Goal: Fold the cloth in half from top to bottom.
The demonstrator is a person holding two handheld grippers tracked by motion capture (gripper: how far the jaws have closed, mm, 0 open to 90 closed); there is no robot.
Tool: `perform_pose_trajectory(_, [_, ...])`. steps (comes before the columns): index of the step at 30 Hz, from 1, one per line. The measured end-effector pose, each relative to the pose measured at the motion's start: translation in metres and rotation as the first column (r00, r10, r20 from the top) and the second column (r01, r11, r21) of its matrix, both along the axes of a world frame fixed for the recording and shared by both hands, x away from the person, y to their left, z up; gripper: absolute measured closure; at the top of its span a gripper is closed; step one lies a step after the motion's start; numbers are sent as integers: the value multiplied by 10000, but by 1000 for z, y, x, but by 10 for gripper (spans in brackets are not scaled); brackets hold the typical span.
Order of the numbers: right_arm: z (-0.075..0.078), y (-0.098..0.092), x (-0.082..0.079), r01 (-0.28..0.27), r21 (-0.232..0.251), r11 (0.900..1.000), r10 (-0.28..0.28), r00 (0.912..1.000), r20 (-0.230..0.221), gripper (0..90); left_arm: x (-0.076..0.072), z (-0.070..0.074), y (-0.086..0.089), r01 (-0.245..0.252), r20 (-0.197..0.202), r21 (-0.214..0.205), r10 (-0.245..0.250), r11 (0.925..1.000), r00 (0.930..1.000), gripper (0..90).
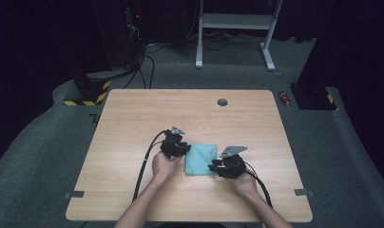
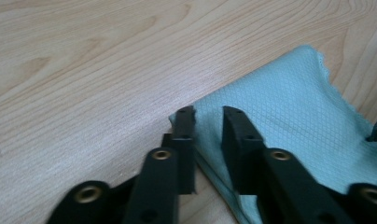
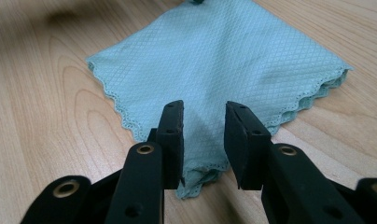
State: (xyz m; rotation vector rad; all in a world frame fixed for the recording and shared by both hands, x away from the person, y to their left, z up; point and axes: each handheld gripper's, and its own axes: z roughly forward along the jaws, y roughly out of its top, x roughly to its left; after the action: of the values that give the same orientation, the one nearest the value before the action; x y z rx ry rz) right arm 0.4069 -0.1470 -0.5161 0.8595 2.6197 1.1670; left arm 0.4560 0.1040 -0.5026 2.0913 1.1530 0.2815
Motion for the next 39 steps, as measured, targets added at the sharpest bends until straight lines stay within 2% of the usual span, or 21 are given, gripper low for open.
perform_pose_trajectory(2, [0,0,0,8,10,10000,-8,10000,-5,680,0,1,-2,85,61,-54,-84,9999,9999,867])
perform_pose_trajectory(3, [0,0,0,2,17,10000,-2,10000,-4,680,0,1,-2,83,73,-129,-82,9999,9999,891])
perform_pose_trajectory(9, [0,1,0,-52,41,10000,53,10000,-20,680,3,-1,0,24,148,-174,-21,9998,9999,900])
perform_pose_trajectory(13, [-1,2,1,-117,0,9999,117,9999,-54,678,5,-2,0,-110,538,-124,117,9999,9985,899])
perform_pose_trajectory(15, [-1,2,1,-130,-13,9999,130,9999,-94,676,6,-4,0,-198,603,-157,207,9997,9980,894])
perform_pose_trajectory(16, [-1,3,2,-135,-26,9999,135,9998,-135,675,5,-4,0,-279,645,-115,286,9995,9975,880])
perform_pose_trajectory(17, [-1,3,2,-129,-34,9999,129,9998,-148,672,5,-4,0,-284,664,-93,290,9996,9974,823])
perform_pose_trajectory(18, [0,3,1,-124,-60,9999,123,9998,-142,668,2,-3,-1,-152,645,-218,166,9996,9978,790])
perform_pose_trajectory(20, [0,3,1,-116,-67,9999,116,9999,-71,659,-4,0,-3,86,917,-285,-59,9996,9958,719])
perform_pose_trajectory(23, [3,4,2,109,96,9999,-111,9998,153,653,-17,3,-7,562,1142,-172,-539,9983,9920,654])
perform_pose_trajectory(27, [7,7,6,403,456,9981,-417,9986,315,647,-25,-3,-8,911,923,-173,-891,9957,9917,614])
perform_pose_trajectory(29, [6,11,8,444,573,9974,-454,9988,163,635,-28,-8,-7,978,861,-157,-961,9951,9916,597])
perform_pose_trajectory(31, [0,17,11,462,436,9980,-468,9988,119,619,-31,-13,-3,948,869,-2,-945,9955,9917,579])
perform_pose_trajectory(33, [-5,18,14,526,349,9980,-529,9986,78,624,-33,-16,0,942,901,-73,-932,9955,9916,573])
perform_pose_trajectory(36, [-3,12,15,774,400,9962,-776,9970,22,617,-35,-16,3,874,921,435,-911,9952,9916,558])
perform_pose_trajectory(39, [-1,5,17,1113,344,9932,-1110,9938,-104,615,-37,-14,5,842,843,577,-889,9948,9925,549])
